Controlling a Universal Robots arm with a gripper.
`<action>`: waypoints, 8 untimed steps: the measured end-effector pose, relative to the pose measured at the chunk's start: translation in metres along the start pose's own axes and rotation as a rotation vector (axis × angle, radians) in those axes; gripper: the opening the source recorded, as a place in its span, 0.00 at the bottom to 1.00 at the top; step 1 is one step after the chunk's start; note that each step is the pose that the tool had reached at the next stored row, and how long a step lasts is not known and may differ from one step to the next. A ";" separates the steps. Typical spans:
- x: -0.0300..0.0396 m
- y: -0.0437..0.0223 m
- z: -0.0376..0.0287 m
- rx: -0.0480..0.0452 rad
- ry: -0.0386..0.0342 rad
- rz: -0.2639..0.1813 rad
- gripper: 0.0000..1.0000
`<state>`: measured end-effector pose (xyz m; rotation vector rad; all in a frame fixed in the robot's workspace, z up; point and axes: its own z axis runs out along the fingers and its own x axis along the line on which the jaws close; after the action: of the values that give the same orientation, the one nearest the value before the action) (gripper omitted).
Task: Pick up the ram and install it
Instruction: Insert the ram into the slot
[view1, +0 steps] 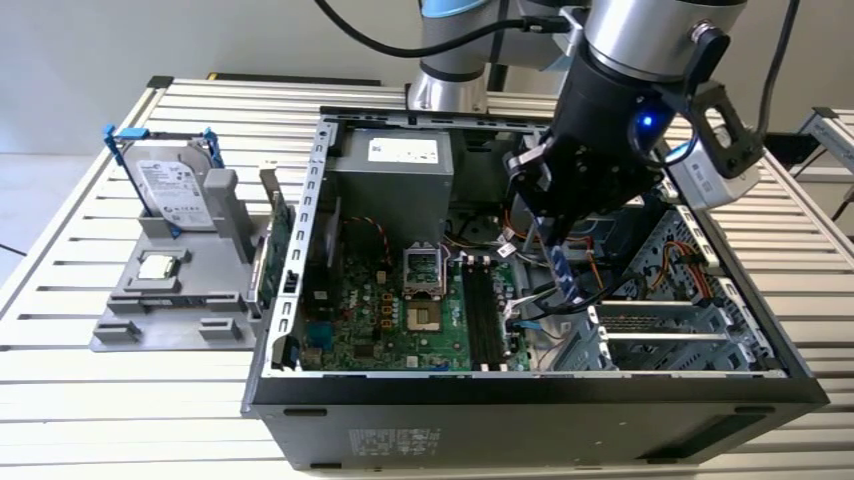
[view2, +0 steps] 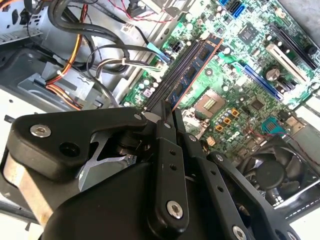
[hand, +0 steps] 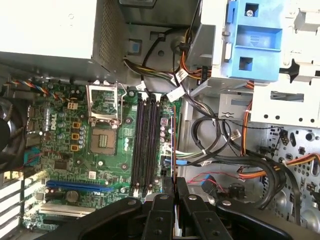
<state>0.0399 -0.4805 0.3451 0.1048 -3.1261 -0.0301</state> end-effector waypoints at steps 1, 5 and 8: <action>0.0000 0.0000 0.0005 0.0003 0.0000 0.000 0.00; -0.0001 0.0001 0.0027 0.0025 0.0002 0.000 0.00; -0.0001 0.0003 0.0051 0.0034 0.0002 0.000 0.00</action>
<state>0.0399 -0.4801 0.3401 0.1050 -3.1260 -0.0249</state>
